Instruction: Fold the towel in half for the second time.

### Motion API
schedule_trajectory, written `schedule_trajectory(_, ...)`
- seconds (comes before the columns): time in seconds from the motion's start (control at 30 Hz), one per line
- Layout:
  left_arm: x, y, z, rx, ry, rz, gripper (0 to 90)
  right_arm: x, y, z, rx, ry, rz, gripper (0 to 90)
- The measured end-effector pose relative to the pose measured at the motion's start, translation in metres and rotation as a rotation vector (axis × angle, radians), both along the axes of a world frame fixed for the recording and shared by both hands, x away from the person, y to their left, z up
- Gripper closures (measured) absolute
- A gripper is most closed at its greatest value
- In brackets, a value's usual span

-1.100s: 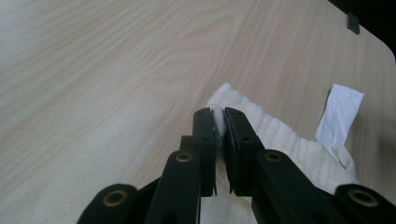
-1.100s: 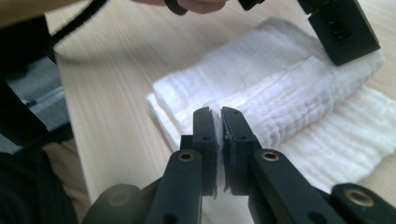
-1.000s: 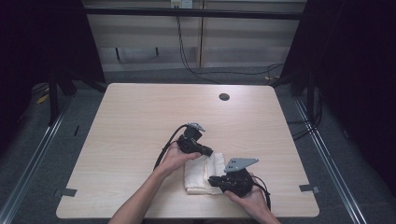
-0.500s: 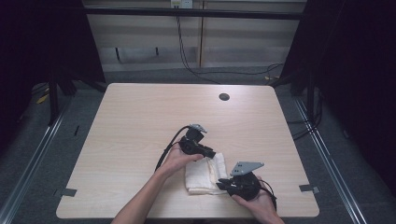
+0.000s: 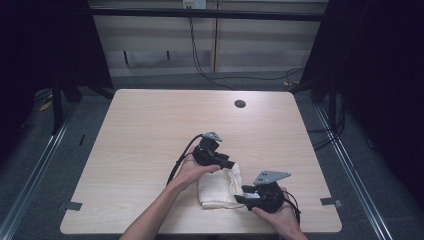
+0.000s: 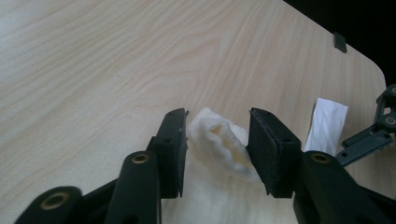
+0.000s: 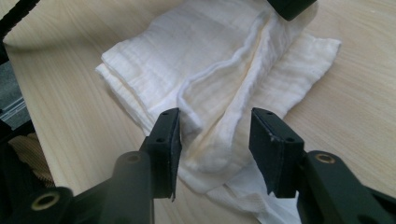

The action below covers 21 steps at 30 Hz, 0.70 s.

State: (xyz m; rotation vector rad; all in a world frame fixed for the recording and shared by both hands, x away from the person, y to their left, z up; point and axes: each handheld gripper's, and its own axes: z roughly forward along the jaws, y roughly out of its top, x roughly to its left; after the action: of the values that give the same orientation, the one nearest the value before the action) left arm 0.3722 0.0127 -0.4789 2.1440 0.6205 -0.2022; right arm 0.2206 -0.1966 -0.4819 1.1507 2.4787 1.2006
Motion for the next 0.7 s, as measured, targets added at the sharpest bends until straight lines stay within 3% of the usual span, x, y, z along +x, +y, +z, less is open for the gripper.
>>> schedule_trajectory(0.17, -0.008, 0.008, 0.007, -0.015, -0.015, -0.001, 53.1, -0.003, -0.005, 0.004, 0.004, 0.002, -0.033, 48.9)
schedule_trajectory(0.37, -0.007, 0.020, 0.014, -0.038, -0.026, -0.012, 52.4, -0.002, -0.010, 0.010, 0.002, -0.043, -0.078, 52.5)
schedule_trajectory(0.43, -0.009, 0.024, 0.015, -0.028, -0.031, -0.015, 54.2, 0.000, -0.012, 0.014, -0.002, -0.076, -0.111, 56.4)
schedule_trajectory(0.6, -0.016, 0.033, 0.022, 0.004, -0.056, 0.011, 55.1, 0.014, -0.015, 0.024, 0.015, -0.113, -0.094, 64.4)
schedule_trajectory(0.7, -0.021, 0.039, 0.029, 0.030, -0.082, 0.005, 52.5, 0.020, -0.019, 0.030, 0.023, -0.123, -0.092, 63.4)
